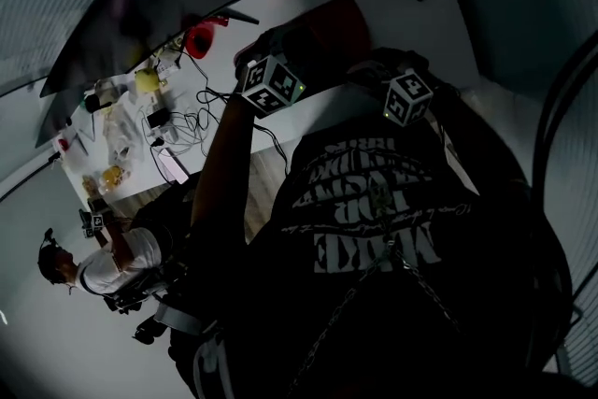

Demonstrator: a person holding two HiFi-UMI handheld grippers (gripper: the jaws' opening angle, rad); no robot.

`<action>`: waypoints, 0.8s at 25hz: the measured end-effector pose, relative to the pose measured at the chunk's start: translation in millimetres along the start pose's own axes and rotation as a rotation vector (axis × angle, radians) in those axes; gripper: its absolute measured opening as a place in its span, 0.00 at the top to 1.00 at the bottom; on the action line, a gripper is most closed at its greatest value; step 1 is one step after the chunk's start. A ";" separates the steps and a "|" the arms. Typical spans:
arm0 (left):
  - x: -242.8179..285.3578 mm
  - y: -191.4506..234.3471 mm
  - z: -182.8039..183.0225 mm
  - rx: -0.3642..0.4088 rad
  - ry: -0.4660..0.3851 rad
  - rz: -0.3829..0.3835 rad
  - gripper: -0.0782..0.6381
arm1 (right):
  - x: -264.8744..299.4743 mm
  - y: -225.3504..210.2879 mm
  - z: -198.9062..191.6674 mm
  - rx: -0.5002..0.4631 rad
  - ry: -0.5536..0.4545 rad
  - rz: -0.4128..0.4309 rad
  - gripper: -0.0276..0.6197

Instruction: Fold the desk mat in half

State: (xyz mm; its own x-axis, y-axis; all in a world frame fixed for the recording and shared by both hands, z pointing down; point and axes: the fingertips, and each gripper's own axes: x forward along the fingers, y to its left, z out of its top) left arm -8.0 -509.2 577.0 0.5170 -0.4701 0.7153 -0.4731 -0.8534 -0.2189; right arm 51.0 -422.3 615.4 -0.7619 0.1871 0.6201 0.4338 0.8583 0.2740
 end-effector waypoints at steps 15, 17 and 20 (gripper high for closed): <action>8.3 -30.3 -26.0 0.166 0.074 -0.194 0.86 | -12.2 -18.2 -22.4 0.250 0.044 -0.022 0.93; -9.5 -37.1 -25.1 0.059 0.030 -0.202 0.86 | -17.9 -34.1 -28.8 0.324 0.029 -0.048 0.86; -44.0 -48.6 -21.1 -0.017 0.012 -0.202 0.86 | -15.3 -50.3 -23.5 0.286 0.025 0.000 0.72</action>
State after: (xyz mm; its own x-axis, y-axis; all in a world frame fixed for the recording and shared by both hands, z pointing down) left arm -22.7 -442.3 570.2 0.5942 -0.2865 0.7515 -0.3722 -0.9263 -0.0589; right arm 52.2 -479.6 609.4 -0.7483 0.1787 0.6389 0.2782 0.9588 0.0578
